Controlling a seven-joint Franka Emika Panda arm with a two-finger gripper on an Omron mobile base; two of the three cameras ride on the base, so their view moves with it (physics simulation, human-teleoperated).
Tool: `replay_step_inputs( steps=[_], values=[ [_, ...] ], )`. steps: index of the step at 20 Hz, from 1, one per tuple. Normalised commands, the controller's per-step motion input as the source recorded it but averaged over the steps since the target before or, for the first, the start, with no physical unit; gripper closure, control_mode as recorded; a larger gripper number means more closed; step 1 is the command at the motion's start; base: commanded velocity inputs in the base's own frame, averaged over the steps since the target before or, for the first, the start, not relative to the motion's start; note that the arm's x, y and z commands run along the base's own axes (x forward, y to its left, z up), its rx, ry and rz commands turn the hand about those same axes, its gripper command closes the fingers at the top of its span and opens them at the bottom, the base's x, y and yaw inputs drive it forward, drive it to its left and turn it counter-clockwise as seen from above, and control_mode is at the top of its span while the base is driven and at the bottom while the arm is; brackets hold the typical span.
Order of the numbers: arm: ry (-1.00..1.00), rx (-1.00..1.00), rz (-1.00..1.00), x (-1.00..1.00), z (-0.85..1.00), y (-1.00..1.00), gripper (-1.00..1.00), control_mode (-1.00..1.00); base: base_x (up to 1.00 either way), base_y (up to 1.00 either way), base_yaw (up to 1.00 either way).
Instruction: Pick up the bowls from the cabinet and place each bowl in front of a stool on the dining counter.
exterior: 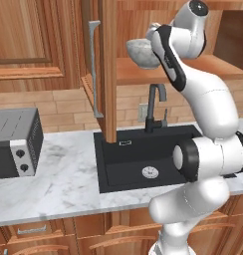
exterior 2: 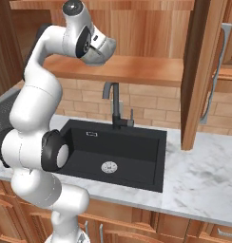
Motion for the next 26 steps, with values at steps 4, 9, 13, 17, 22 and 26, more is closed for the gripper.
replay_step_inputs(
  steps=[4,9,13,17,22,26],
  values=[
    [0.0,0.0,-0.03,0.2,-0.01,0.0,-1.0,-1.0,0.0,0.0,0.0],
    [0.01,0.0,-0.05,0.18,-0.04,0.0,-1.0,-1.0,0.0,0.0,0.0],
    [0.03,0.0,-0.06,0.24,-0.1,0.01,-1.0,-1.0,0.0,0.0,0.0],
    [0.06,-0.01,-0.07,0.14,-0.2,0.01,-1.0,-1.0,0.0,0.0,0.0],
    [0.1,-0.06,-0.09,0.14,-0.31,0.0,-1.0,-1.0,0.0,0.0,0.0],
    [0.11,-0.07,-0.1,0.12,-0.34,0.0,-1.0,-1.0,0.0,0.0,0.0]
  ],
)
